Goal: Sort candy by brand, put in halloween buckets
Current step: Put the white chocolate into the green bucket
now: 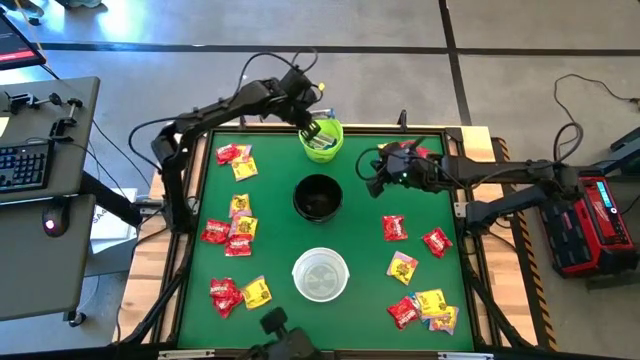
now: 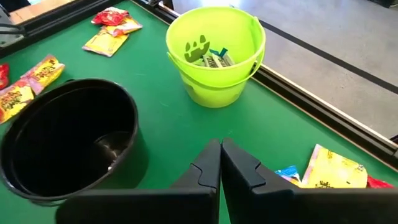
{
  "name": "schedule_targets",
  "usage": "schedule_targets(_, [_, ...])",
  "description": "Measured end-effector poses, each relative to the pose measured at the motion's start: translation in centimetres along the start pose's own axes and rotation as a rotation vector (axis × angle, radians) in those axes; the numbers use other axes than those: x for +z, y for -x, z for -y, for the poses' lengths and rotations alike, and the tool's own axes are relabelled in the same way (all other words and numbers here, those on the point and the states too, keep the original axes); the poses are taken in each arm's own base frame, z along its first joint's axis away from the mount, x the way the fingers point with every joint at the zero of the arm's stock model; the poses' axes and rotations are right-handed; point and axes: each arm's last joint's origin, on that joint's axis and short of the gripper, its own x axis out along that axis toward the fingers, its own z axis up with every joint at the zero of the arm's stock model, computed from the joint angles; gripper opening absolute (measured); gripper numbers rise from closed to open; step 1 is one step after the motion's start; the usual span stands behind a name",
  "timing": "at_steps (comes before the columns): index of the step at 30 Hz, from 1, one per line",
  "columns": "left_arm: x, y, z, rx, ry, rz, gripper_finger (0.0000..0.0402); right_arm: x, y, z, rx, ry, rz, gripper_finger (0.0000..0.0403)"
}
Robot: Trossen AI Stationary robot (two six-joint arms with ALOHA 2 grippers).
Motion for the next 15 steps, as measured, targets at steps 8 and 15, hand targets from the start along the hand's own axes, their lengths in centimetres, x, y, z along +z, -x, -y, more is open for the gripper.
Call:
schedule_targets(8, [-0.7,-2.1,0.7,-0.027,-0.049,-0.081,0.0000,0.6,-0.8,1.7,-0.035,0.028,-0.010,0.0000])
schedule_targets(15, [-1.3,-4.2,0.6,-0.019,-0.043,-0.139,0.0000,1.5,-1.4,3.1,-0.024,0.044,0.003,0.0000])
